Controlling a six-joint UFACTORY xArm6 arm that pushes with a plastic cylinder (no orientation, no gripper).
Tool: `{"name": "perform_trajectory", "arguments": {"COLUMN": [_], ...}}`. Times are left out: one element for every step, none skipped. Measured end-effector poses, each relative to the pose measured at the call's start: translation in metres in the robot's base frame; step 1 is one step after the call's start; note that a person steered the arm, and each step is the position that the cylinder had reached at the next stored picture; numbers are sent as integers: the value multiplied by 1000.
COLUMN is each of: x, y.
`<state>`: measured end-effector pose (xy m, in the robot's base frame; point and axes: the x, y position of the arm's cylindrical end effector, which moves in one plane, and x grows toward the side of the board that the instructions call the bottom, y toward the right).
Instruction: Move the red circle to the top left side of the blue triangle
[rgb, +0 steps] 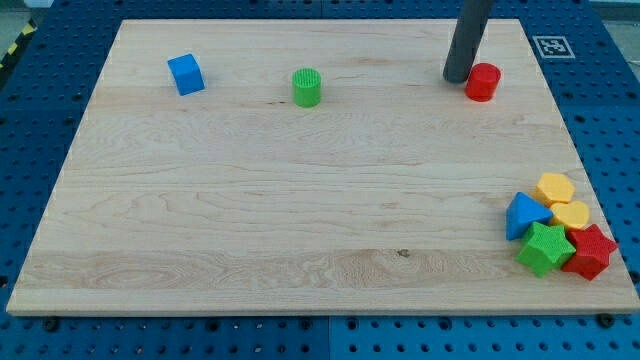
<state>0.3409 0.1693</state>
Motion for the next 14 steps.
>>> {"name": "perform_trajectory", "arguments": {"x": [30,-16,-48,-30,10,18,-10,-41,-30,24,84,104,78,81], "y": [0,-2,24,83,87,48,68,61,13,3,3,-1,-15,-40]}}
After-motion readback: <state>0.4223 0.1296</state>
